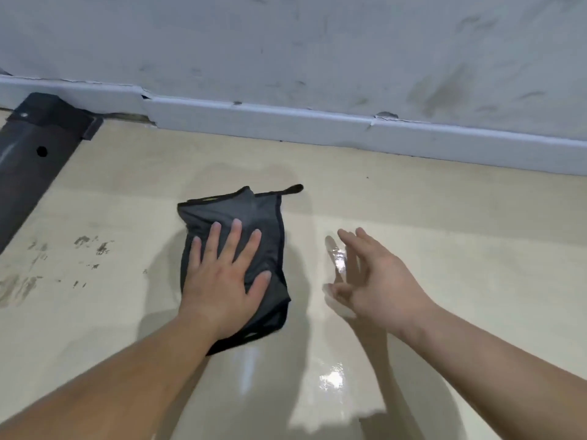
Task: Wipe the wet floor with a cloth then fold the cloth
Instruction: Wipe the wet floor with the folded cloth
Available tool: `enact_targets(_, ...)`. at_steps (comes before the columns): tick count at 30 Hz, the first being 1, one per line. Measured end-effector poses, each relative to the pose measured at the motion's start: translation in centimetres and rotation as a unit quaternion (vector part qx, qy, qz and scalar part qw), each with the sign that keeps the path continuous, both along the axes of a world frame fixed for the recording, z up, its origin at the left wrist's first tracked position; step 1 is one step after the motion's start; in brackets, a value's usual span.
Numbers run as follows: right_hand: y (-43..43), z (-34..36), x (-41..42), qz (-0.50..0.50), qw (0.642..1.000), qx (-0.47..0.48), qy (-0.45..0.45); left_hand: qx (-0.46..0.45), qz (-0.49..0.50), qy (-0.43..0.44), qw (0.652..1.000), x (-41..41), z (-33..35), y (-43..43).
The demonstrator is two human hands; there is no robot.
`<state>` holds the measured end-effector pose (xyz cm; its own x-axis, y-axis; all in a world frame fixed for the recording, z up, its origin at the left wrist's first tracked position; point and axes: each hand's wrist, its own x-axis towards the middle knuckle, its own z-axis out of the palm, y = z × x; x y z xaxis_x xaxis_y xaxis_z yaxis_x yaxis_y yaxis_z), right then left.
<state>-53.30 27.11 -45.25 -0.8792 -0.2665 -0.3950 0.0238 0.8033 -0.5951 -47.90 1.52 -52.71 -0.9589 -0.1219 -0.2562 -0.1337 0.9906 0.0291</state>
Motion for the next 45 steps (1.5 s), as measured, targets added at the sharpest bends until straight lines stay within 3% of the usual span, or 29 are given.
enact_targets(2, 5.3, -0.2, 1.5, -0.015, 0.996, 0.085, 0.022, -0.001, 0.033, -0.006, 0.999, -1.8, -0.1, 1.1)
enact_targets(5, 12.7, -1.1, 3.8, -0.075, 0.966, 0.243, -0.036, 0.007, 0.11, -0.031, 0.993, -5.6, 0.2, 5.7)
enact_targets(8, 15.7, -1.6, 5.1, -0.11, 0.953, 0.261, -0.106, 0.006, 0.111, -0.053, 0.992, -9.3, 0.4, 12.1)
enact_targets(10, 16.2, -2.3, 5.2, -0.102, 0.954, 0.265, -0.099, 0.006, 0.052, -0.042, 0.998, -10.5, 0.4, 17.1)
enact_targets(13, 16.4, -2.9, 5.3, -0.134, 0.954, 0.253, -0.089, 0.025, -0.119, -0.014, 0.992, -9.1, 0.3, 25.1)
enact_targets(16, 16.6, -3.1, 5.4, -0.145, 0.958, 0.227, -0.1, 0.051, -0.32, 0.002, 0.946, -5.8, 0.1, 28.5)
enact_targets(20, 16.7, -2.9, 5.4, -0.143, 0.954, 0.229, -0.132, 0.078, -0.466, 0.011, 0.881, -6.9, -0.2, 25.2)
enact_targets(22, 16.7, -2.7, 5.0, -0.142, 0.95, 0.236, -0.149, 0.072, -0.433, 0.009, 0.898, -9.3, -0.2, 23.3)
enact_targets(26, 16.4, -2.3, 4.6, -0.155, 0.946, 0.231, -0.165, 0.049, -0.195, 0.019, 0.979, -13.9, -0.1, 23.2)
enact_targets(31, 16.2, -2.6, 4.5, -0.164, 0.942, 0.23, -0.181, 0.031, -0.064, -0.042, 0.997, -18.8, 0.8, 29.6)
enact_targets(33, 16.2, -2.6, 4.6, -0.161, 0.944, 0.225, -0.18, 0.019, -0.084, -0.048, 0.995, -19.3, 1.1, 32.3)
enact_targets(35, 16.2, -2.5, 4.6, -0.159, 0.945, 0.222, -0.18, 0.035, -0.165, -0.027, 0.985, -18.0, 0.9, 33.8)
enact_targets(38, 16.1, -2.5, 4.7, -0.165, 0.944, 0.226, -0.175, 0.074, -0.326, 0.017, 0.942, -14.2, 0.1, 33.5)
enact_targets(40, 16.3, -2.5, 4.8, -0.171, 0.945, 0.224, -0.168, 0.092, -0.377, 0.029, 0.921, -12.2, 0.0, 31.6)
enact_targets(45, 15.8, -2.2, 4.7, -0.176, 0.944, 0.232, -0.154, 0.08, -0.287, 0.021, 0.954, -5.4, 0.0, 25.0)
